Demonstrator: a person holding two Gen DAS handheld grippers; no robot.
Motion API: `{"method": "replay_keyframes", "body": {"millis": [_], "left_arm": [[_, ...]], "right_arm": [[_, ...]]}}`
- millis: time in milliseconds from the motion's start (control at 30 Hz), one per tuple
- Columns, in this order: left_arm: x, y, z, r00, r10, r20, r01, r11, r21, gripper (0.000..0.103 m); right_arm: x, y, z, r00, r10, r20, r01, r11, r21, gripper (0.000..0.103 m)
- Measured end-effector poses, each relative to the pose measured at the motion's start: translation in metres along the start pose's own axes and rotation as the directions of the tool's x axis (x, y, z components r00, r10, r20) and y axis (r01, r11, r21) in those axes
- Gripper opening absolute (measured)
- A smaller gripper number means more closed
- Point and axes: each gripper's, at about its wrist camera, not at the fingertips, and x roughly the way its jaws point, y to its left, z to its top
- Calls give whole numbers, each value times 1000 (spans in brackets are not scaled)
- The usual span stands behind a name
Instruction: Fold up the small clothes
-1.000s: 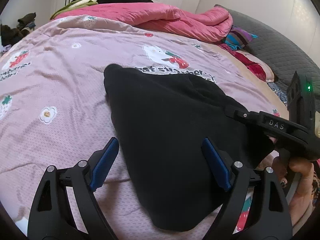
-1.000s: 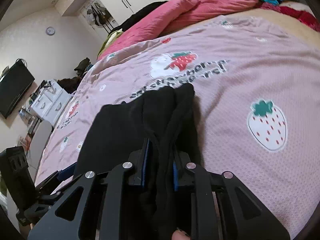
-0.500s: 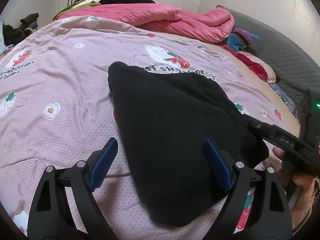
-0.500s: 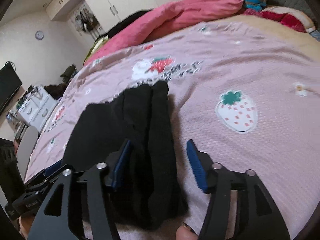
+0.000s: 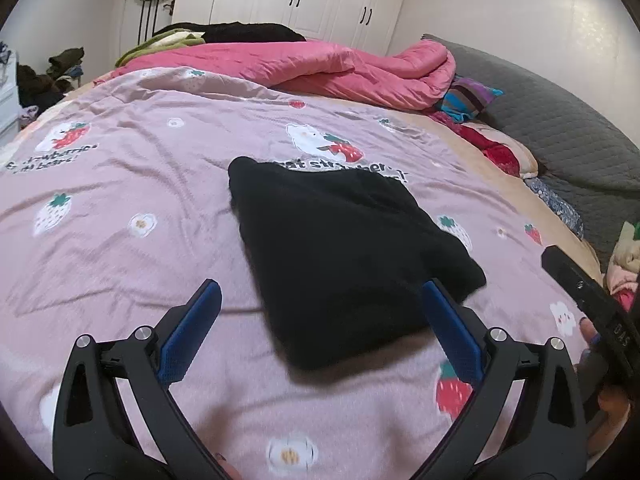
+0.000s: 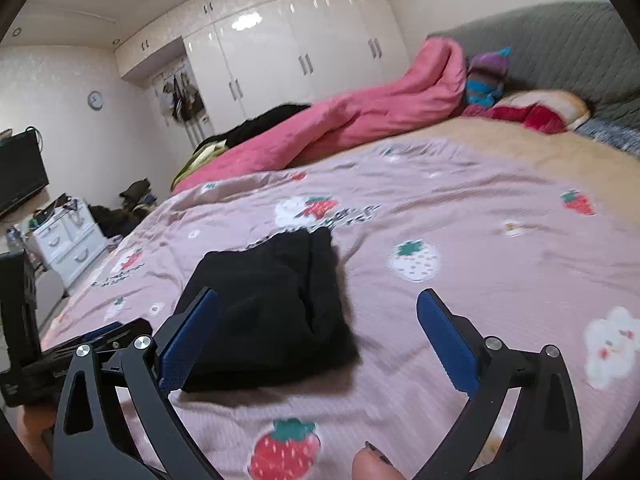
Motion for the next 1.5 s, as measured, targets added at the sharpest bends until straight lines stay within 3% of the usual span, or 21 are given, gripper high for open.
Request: {"method": "replay_keyframes", "body": {"millis": [167, 333, 767, 1500], "left_arm": [[-24, -2, -21, 1000, -6, 27, 6, 1000, 0, 94], [-39, 0, -43, 1000, -4, 28, 4, 1000, -13, 94], [-50, 18, -90, 999, 36, -29, -37, 999, -23, 94], [-59, 20, -86, 997, 75, -13, -75, 997, -18, 94]], "right_arm": [[-24, 7, -16, 1000, -16, 9, 17, 999, -48, 99], [-35, 16, -38, 999, -31, -33, 27, 994, -107, 99], [-58, 31, -83, 987, -126, -100, 106, 977, -183, 99], [-50, 31, -93, 972, -170, -163, 133, 967, -219, 99]]}}
